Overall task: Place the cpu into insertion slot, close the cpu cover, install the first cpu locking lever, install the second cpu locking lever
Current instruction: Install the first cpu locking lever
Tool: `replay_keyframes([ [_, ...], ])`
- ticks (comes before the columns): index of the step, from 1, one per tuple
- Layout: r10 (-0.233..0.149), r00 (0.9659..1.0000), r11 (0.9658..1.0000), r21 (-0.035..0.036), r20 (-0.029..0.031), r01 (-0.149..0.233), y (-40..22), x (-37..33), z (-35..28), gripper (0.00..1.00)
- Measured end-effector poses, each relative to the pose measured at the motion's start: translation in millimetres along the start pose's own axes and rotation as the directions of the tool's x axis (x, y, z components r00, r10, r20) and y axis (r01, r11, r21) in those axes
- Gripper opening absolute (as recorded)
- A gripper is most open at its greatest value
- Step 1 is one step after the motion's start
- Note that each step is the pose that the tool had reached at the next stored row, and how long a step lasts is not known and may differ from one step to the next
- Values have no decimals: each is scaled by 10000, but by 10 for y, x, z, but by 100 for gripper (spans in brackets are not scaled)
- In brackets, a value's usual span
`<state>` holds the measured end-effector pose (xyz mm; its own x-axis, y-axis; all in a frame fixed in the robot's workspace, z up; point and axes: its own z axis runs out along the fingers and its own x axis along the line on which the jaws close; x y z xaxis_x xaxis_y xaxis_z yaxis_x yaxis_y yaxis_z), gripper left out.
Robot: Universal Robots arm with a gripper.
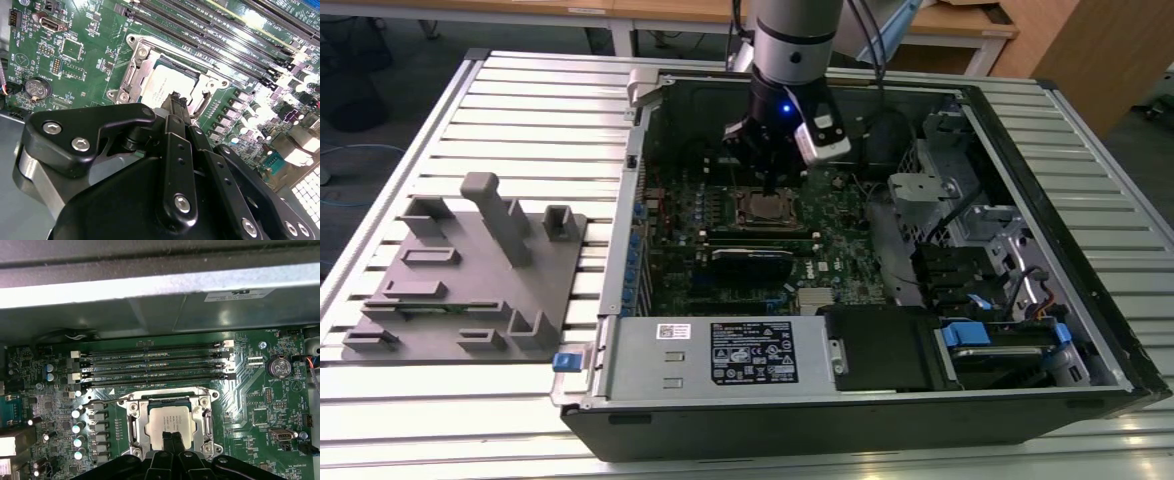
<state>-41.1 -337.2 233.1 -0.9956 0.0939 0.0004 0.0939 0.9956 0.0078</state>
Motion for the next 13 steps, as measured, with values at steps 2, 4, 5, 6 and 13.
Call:
replay_keyframes([
  [2, 0, 10000, 10000, -2, 1, 0, 0, 0, -8, 11],
  [4, 0, 10000, 10000, -2, 1, 0, 1, 0, -17, 11],
  [5, 0, 10000, 10000, -4, 2, 0, 1, 0, -19, 11],
  [6, 0, 10000, 10000, -3, 1, 0, 1, 0, -24, 11],
  [13, 0, 10000, 10000, -3, 1, 0, 1, 0, -29, 11],
])
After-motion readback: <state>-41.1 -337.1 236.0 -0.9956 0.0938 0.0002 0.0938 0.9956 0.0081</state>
